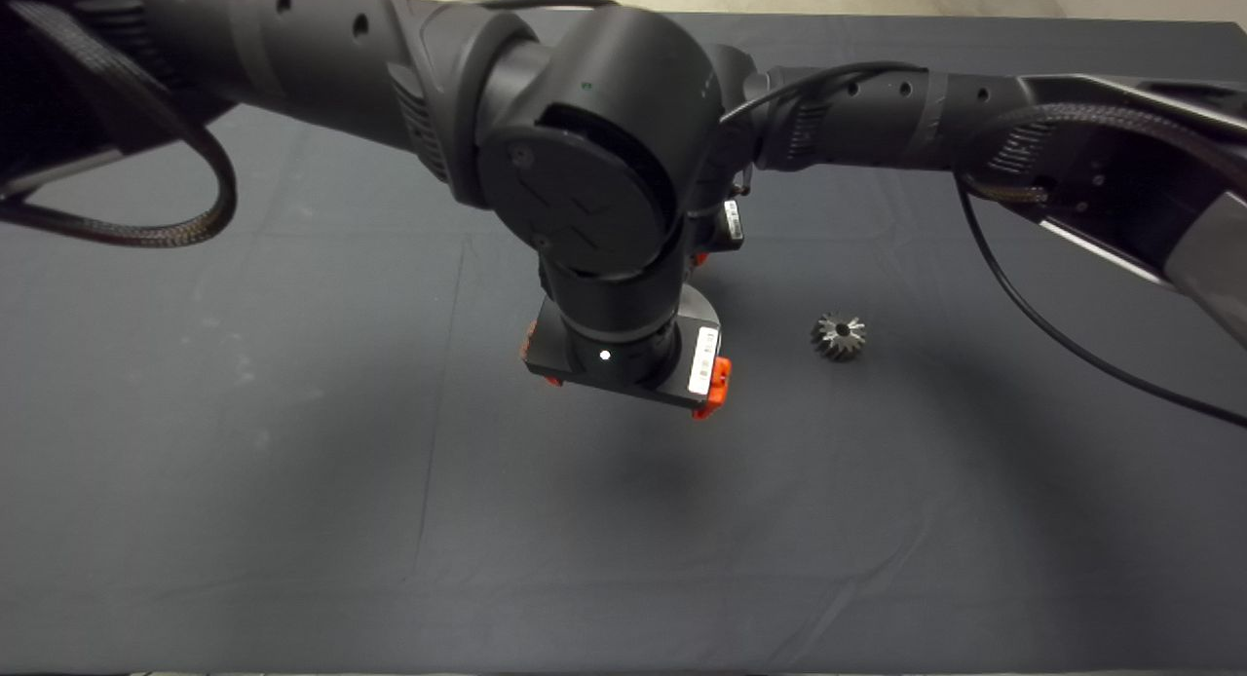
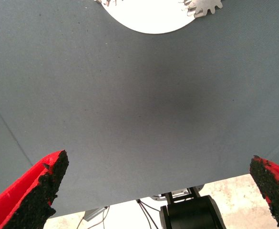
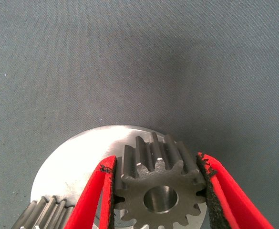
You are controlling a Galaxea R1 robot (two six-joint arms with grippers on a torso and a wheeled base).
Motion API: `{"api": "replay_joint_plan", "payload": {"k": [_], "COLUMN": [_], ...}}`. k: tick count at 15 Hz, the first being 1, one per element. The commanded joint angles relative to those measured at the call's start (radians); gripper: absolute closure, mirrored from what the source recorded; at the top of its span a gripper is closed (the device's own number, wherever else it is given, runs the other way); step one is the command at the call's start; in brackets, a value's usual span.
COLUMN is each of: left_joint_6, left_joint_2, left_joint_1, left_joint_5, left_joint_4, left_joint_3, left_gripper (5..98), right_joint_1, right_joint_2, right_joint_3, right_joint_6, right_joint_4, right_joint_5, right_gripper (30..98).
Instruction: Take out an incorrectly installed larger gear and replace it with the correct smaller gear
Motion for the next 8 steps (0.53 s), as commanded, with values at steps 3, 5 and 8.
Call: {"api": "replay_joint_plan", "payload": {"k": [3,5,8], "left_joint_6": [0.003,0.003,0.003], "left_joint_2": [0.028,0.028,0.034], "left_joint_1": [-0.012,-0.012,-0.012], "left_joint_5": [0.061,0.061,0.061], "left_joint_4": [0.0,0.0,-0.002], "left_joint_3": [-0.003,-0.003,-0.003], "left_gripper": [6.0,6.0,6.0], "right_joint_1": [-0.009,-0.008,-0.008], "right_joint_2": [0.003,-0.007,-0.073], "right_joint_3": [0.01,0.036,0.175], "right_joint_6": [0.008,0.014,0.077], "right_joint_4": [0.002,0.002,0.007], "right_joint_5": [-0.072,-0.072,-0.072], "right_gripper": [92.7,92.8,92.8]}}
